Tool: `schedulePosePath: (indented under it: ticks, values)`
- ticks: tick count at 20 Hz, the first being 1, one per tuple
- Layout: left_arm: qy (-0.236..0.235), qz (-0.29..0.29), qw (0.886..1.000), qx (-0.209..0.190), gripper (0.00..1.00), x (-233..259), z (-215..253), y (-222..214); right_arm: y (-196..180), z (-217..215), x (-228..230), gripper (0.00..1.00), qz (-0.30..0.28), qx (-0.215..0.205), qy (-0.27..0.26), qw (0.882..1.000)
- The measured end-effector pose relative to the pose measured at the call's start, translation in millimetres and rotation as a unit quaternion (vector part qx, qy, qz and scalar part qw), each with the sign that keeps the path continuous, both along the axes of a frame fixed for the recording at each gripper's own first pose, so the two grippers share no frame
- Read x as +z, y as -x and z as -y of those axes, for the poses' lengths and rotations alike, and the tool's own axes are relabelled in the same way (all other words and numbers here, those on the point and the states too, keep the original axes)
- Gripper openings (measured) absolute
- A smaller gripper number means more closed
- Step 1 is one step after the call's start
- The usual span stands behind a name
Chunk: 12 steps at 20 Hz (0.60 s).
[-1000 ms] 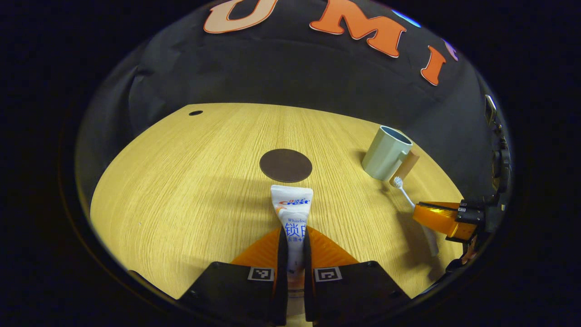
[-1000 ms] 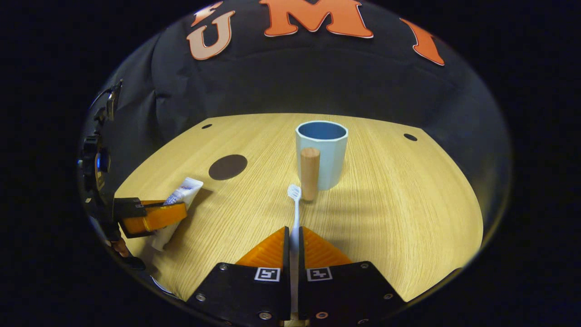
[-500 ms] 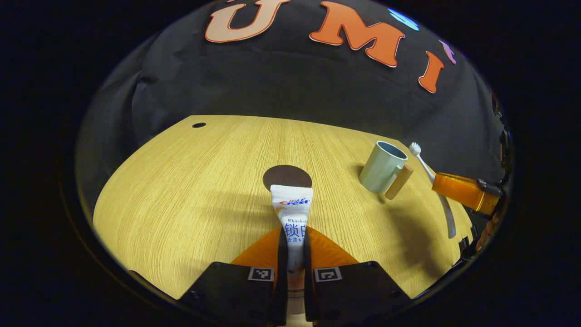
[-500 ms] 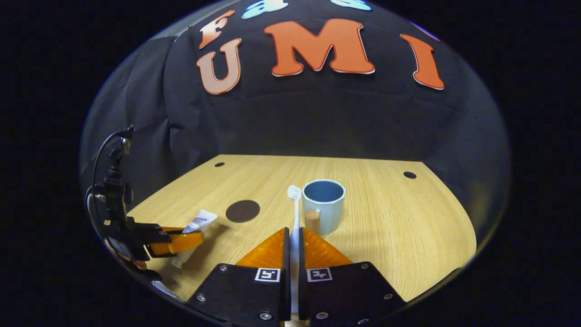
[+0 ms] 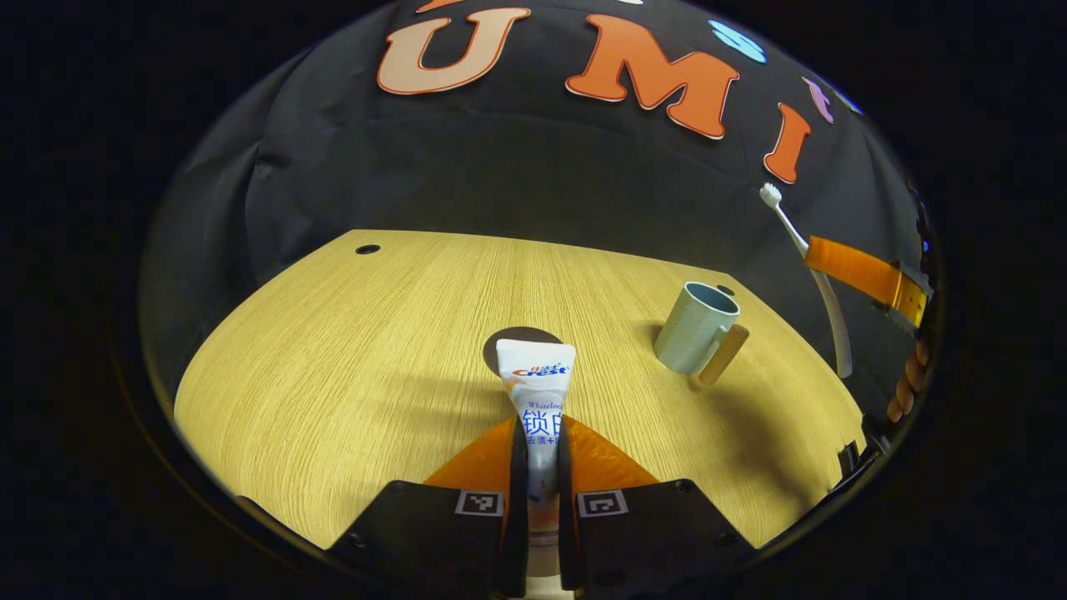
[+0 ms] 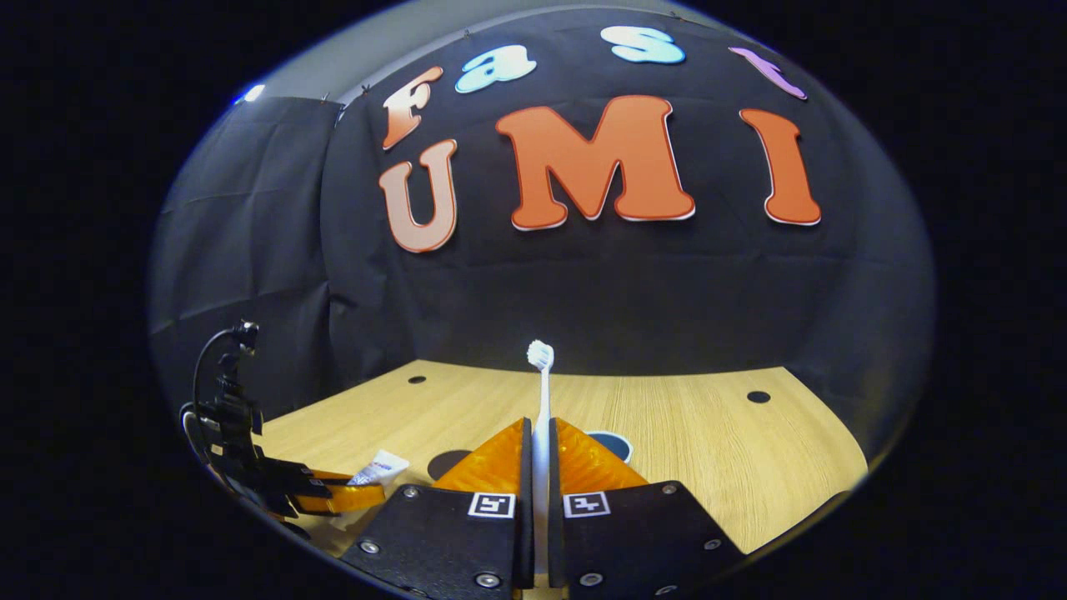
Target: Put the toothbrush and toothpaste on the desktop into the cup, then pick up the cup and place it on the coaster on the desktop.
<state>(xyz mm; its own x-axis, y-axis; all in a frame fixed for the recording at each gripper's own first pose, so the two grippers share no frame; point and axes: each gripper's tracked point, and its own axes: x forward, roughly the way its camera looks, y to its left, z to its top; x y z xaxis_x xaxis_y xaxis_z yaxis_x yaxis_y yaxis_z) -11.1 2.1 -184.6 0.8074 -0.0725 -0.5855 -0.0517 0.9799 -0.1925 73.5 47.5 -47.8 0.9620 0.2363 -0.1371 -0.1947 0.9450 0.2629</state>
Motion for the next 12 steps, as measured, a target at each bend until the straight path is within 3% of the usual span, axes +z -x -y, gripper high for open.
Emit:
schedulePosePath:
  ticks: [6,12]
  values:
    - [-0.003,0.012,1.0,0.004,0.18,7,-2,-1,-15,4,46,0.07,0.109,0.003,-0.017,0.994]
    - [0.007,0.025,1.0,0.006,0.18,14,0,-3,-21,-1,76,0.07,0.206,0.024,-0.064,0.976]
